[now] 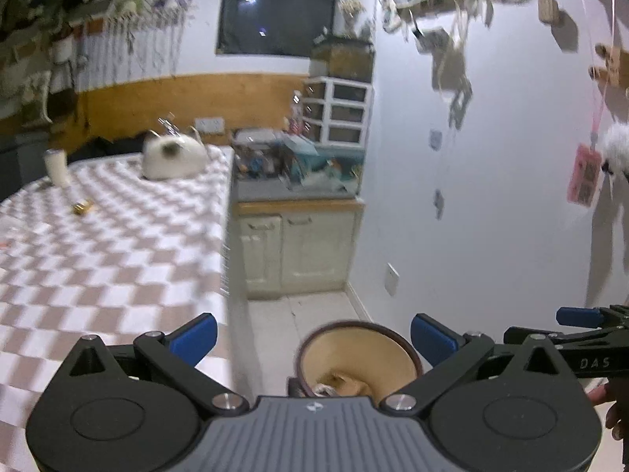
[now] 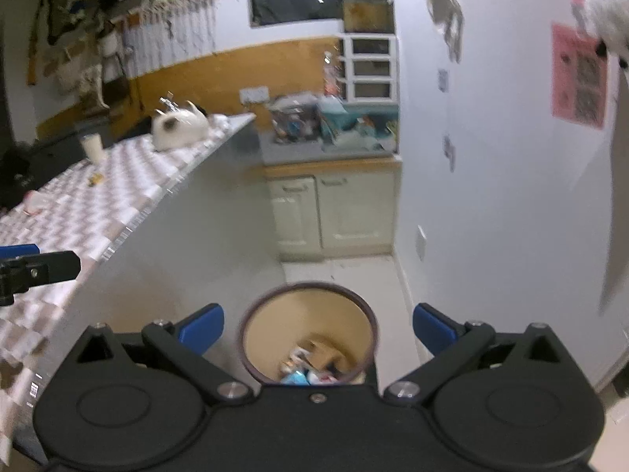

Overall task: Collect trash
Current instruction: 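Raise both open tools and move them back toward the table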

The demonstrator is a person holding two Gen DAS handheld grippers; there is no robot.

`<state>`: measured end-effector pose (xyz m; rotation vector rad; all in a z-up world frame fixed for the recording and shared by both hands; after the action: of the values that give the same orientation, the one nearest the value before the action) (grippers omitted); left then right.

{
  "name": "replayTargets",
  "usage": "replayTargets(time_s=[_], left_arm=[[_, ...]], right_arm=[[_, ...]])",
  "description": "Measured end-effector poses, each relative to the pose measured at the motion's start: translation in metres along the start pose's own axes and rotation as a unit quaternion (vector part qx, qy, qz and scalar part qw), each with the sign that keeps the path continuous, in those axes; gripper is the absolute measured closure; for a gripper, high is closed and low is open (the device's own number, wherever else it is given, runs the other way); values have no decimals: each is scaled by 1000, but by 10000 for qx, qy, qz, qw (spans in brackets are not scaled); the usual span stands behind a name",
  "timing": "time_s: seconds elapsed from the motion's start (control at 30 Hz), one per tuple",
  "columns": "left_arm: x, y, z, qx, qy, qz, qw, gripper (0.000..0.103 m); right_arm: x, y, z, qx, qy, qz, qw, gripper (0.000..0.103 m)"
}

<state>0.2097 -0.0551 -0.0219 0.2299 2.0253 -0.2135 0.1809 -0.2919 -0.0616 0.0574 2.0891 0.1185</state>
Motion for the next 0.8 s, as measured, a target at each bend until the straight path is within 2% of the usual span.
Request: replayTargets(time_s=[0.37, 0.67, 0.8], left_arm=[[-27, 87, -47, -553, -407, 50, 9976, 0], [-55, 188, -69, -1042, -505, 188, 9931, 0], [-72, 235, -74, -1090, -524, 142, 9926, 0]], right_arm=[[-43, 88, -10, -638, -417, -415, 9962, 0], [-86, 176, 0, -1172, -537, -1032, 9863, 0], [-115, 219, 7, -1451, -555, -1227, 9802, 0]])
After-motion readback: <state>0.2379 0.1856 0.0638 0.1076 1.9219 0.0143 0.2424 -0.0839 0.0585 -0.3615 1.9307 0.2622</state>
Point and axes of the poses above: each gripper's, at about its wrist camera, not at the fingertips, and z roughly the way its jaws point, y to its left, x to its underside, the point moved 5 cm from there along z, roughly the way its jaws point, and after that the axes turned 1 degree about -y, right-handed, at the moved point
